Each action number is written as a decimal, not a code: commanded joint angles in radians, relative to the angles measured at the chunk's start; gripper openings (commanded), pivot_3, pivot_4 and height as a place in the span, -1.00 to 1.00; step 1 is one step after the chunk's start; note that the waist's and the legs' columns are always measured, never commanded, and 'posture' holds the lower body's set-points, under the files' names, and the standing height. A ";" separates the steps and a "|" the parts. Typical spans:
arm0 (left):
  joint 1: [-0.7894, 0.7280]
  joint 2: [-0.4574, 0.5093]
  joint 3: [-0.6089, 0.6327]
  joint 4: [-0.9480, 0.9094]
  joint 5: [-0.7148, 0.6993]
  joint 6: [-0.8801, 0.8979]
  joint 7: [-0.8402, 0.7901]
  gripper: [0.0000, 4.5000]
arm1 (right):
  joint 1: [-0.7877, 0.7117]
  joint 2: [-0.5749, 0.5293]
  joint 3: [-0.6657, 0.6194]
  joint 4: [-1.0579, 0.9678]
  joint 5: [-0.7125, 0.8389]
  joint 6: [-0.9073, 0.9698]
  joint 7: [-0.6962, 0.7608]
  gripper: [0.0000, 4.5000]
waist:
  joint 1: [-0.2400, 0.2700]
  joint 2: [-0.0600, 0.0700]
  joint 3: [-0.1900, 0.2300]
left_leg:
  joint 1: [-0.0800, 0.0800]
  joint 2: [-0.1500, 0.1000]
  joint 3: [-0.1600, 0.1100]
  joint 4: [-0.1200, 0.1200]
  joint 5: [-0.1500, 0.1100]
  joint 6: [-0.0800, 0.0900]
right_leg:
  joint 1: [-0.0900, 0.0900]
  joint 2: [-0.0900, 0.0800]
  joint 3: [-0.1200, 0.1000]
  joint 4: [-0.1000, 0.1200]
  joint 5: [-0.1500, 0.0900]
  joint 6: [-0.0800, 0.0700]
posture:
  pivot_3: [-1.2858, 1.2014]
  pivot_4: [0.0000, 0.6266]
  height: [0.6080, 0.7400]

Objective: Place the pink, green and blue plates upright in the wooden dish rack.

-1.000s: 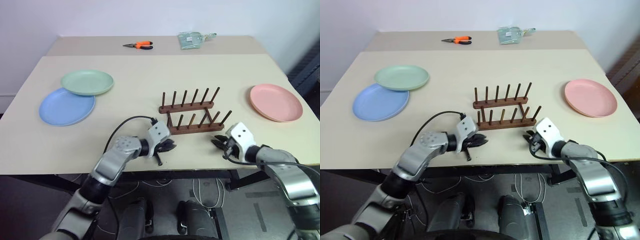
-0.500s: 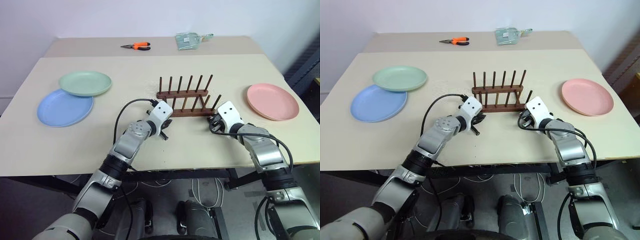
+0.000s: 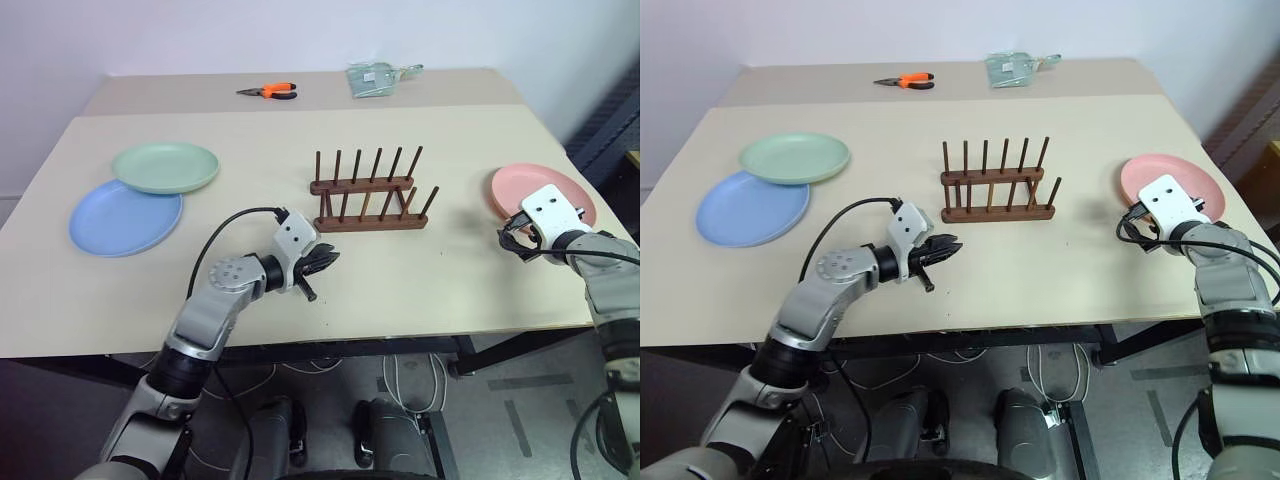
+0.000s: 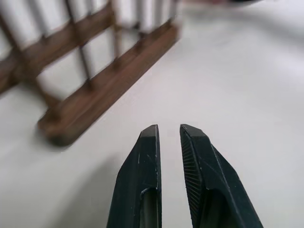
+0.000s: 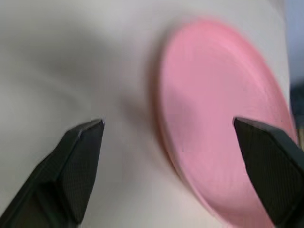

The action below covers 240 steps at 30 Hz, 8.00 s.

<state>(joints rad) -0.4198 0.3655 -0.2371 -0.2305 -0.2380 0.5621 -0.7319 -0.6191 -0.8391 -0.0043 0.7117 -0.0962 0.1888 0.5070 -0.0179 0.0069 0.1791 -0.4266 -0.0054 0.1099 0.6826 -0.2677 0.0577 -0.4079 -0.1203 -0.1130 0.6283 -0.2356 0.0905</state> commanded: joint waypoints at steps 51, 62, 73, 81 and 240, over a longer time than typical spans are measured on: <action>0.090 0.118 0.151 -0.095 -0.100 0.013 0.017 -0.71 | -0.267 0.210 -0.376 -0.428 1.011 0.745 0.107 -0.84 | 0.006 0.005 0.003 | -0.007 -0.003 0.000 -0.001 -0.002 0.004 | -0.005 -0.003 -0.001 -0.001 0.000 0.001 | 0.03 -0.52 1.00; 0.000 -0.002 0.396 -0.029 -0.198 0.080 0.260 0.99 | -0.303 0.169 -0.271 -0.452 0.605 0.251 0.041 0.33 | 0.009 0.004 0.004 | -0.007 -0.003 0.000 -0.001 -0.002 0.004 | -0.005 0.000 -0.001 0.000 0.000 0.002 | 0.03 -0.52 1.00; -0.368 -0.026 0.756 0.356 -0.025 0.131 0.990 1.00 | -0.134 0.108 -0.142 -0.958 0.707 0.298 0.277 0.99 | 0.007 -0.001 0.005 | -0.006 0.000 0.000 -0.001 -0.001 0.002 | -0.004 0.002 -0.001 0.001 -0.001 0.003 | 0.03 -0.52 1.00; -0.563 -0.016 0.876 0.727 -0.124 0.158 1.026 1.00 | 0.029 0.215 0.008 -1.175 0.726 0.384 0.233 0.99 | 0.036 -0.009 0.006 | -0.006 -0.002 -0.002 0.001 -0.001 0.002 | -0.003 0.001 -0.003 0.000 -0.001 0.003 | 0.03 -0.52 1.00; -0.566 -0.163 0.881 -0.026 -0.368 0.273 1.174 0.50 | -0.319 0.402 0.364 -0.492 -0.298 -0.531 -0.048 -1.00 | -0.002 -0.023 0.011 | 0.002 0.001 -0.004 -0.015 0.010 -0.014 | -0.004 0.007 -0.003 0.001 -0.003 -0.007 | 0.03 -0.52 1.00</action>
<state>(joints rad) -0.9830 0.1127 0.5894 -0.2699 -0.6929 0.9428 0.4210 -0.9153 -0.4317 0.4136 0.2685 -0.4244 -0.3183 0.4606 -0.0196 -0.0160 0.1900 -0.4246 -0.0039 0.1061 0.6671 -0.2580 0.0433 -0.4120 -0.1122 -0.1158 0.6292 -0.2382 0.0835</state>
